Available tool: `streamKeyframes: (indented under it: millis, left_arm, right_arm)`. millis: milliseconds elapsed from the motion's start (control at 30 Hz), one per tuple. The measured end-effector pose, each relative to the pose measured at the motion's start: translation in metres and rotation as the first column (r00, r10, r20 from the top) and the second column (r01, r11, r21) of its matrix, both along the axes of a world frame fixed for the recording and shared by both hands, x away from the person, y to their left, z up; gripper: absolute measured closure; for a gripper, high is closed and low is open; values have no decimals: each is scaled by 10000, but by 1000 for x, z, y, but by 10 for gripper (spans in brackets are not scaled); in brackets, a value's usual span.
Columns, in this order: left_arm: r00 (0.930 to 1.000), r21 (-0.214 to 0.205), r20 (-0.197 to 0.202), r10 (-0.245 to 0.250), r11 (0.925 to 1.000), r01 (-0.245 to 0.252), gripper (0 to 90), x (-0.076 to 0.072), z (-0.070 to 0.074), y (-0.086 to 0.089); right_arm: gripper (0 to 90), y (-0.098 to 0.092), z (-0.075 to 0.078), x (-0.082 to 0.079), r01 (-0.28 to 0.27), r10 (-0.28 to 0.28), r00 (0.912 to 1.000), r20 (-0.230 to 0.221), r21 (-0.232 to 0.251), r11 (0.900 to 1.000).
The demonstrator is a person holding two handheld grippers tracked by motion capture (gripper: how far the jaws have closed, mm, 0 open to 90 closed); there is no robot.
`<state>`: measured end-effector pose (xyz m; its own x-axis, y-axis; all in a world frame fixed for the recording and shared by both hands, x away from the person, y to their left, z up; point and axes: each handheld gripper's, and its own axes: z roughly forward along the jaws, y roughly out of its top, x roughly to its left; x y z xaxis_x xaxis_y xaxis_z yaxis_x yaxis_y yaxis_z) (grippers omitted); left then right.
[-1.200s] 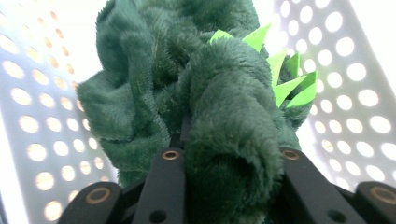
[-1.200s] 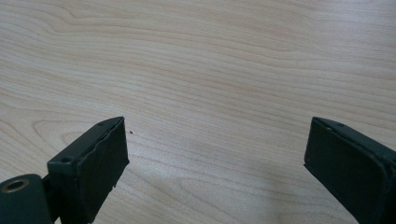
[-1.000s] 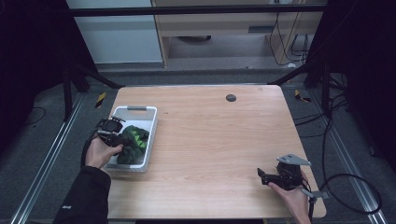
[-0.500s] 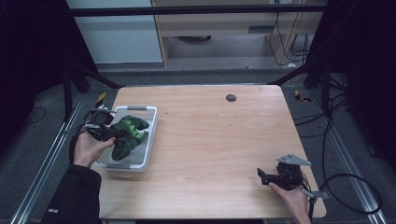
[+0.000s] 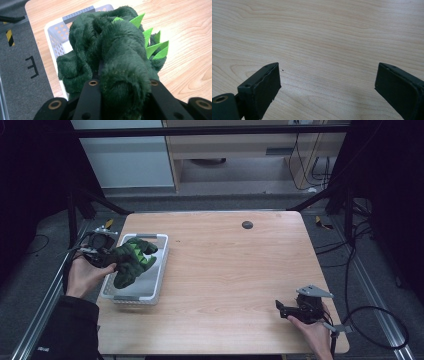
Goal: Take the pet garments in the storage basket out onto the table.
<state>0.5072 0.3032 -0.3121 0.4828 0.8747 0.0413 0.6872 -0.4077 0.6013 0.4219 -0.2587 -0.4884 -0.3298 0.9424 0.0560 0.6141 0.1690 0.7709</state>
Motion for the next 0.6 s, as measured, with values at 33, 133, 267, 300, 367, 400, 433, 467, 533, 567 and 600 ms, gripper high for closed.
streamKeyframes:
  millis: [33,133,267,300,367,400,433,467,533,567,600]
  left_arm:
    - [10000,24,19,-58,10000,58,761,-1,2,0]
    - [9998,41,73,-209,9998,209,761,-5,7,-3]
    - [9987,-19,220,-469,9989,470,760,-8,16,-7]
    - [9982,-13,250,-541,9985,542,760,-9,18,-9]
    - [9969,19,329,-717,9974,717,760,-11,21,-13]
    - [9964,-7,353,-773,9970,774,759,-12,23,-15]
    - [9956,14,377,-857,9963,857,759,-13,24,-17]
    - [9948,11,409,-932,9956,933,759,-14,25,-20]
    - [9930,35,455,-1086,9941,1086,759,-15,28,-25]
    - [9924,-5,509,-1122,9937,1123,759,-16,29,-28]
    - [9911,-2,531,-1224,9925,1226,759,-16,30,-31]
  right_arm:
    - [64,0,0,0,-5,5,10000,1,1,10000]
    - [64,0,0,0,-7,7,10000,17,-7,10000]
    - [64,0,0,0,-6,6,10000,49,-23,10000]
    - [63,0,0,0,-3,3,10000,64,-39,10000]
    - [62,-1,0,0,4,-3,10000,93,-51,10000]
    - [63,0,0,0,19,-19,10000,93,-33,10000]
    - [63,0,0,0,21,-21,9999,113,-40,10000]
    - [62,-1,0,0,14,-14,9999,139,-67,10000]
    - [62,-1,0,0,17,-16,9999,166,-65,10000]
    - [62,-1,0,0,22,-21,9998,184,-62,10000]
    - [62,-1,1,0,24,-23,9998,199,-41,10000]
